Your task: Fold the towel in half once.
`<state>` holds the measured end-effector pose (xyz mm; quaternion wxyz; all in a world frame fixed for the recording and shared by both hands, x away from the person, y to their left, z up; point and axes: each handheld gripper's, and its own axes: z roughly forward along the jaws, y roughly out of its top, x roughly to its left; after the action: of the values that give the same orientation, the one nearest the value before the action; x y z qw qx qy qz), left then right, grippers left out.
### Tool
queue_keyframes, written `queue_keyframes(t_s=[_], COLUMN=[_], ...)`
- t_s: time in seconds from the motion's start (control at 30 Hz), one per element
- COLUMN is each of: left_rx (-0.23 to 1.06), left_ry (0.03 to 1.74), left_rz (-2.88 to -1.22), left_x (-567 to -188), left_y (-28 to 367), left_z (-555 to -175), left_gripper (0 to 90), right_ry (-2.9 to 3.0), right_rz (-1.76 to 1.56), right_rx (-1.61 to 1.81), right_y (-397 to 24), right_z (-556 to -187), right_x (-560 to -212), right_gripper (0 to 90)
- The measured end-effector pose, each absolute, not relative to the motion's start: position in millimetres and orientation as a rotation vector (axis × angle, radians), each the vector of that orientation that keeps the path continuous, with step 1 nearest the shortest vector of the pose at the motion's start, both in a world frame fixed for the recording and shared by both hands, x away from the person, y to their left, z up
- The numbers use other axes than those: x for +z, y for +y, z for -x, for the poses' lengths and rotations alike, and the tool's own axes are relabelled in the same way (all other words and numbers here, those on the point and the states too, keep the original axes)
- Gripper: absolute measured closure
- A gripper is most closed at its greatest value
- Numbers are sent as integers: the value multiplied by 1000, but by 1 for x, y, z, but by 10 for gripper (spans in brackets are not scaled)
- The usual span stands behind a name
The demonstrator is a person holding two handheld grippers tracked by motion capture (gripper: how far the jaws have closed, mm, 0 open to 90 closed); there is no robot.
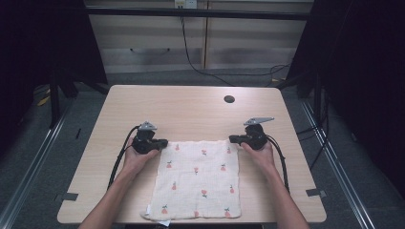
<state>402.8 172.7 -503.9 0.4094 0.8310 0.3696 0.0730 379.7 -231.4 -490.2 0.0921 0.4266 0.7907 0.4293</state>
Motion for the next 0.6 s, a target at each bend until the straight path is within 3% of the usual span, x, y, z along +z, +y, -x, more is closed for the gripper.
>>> queue_keyframes(t_s=[0.6], left_rx=[214], left_ry=[847], left_rz=[-2024], left_x=[-467], left_y=[180], left_z=[-394], left_gripper=[857], right_ry=[2269], right_rz=[-1219], right_rx=[1355], right_y=[-240], right_z=[-377], right_x=[-460], right_gripper=[889])
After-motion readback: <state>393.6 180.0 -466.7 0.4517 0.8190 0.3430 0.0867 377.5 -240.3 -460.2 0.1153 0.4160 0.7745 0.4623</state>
